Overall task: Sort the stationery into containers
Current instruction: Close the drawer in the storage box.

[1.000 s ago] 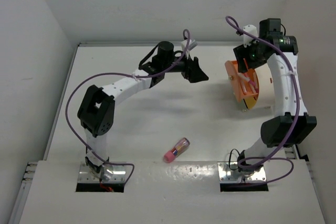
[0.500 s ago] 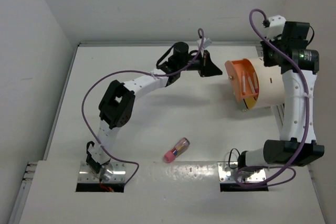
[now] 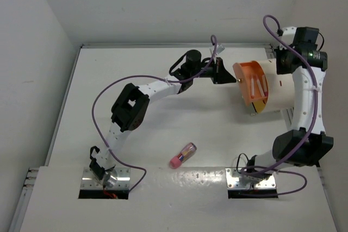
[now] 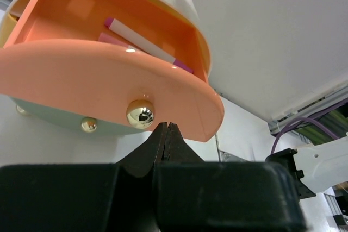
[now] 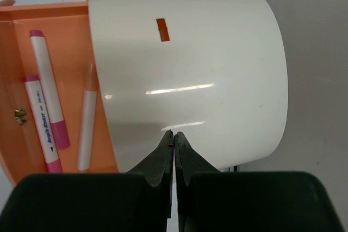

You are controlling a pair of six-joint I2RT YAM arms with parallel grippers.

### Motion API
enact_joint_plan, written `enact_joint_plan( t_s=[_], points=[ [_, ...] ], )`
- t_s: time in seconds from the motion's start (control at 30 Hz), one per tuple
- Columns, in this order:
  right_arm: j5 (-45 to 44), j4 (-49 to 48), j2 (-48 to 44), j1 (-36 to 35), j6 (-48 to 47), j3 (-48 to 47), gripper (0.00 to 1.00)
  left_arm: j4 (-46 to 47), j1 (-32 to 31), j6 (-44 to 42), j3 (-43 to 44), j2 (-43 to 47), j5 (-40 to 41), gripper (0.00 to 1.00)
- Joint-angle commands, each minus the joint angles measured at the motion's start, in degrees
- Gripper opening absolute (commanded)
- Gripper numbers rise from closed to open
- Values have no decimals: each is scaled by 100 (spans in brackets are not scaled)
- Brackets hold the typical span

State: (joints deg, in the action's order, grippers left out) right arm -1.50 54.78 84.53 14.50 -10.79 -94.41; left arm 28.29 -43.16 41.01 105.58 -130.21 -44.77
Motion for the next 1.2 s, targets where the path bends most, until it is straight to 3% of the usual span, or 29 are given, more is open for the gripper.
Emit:
enact_joint_plan(
  t_s=[0.0, 0.4, 1.17],
  points=[
    [132, 50, 11, 184, -29, -8, 1, 571, 0, 100, 130, 66, -14, 0],
    [905, 709, 564, 211, -11, -148, 2, 783, -44, 328, 252, -250, 285, 0],
    [1248, 1183, 1083, 272, -134, -534, 1, 1011, -606, 557, 1790, -1700, 689, 0]
  ],
)
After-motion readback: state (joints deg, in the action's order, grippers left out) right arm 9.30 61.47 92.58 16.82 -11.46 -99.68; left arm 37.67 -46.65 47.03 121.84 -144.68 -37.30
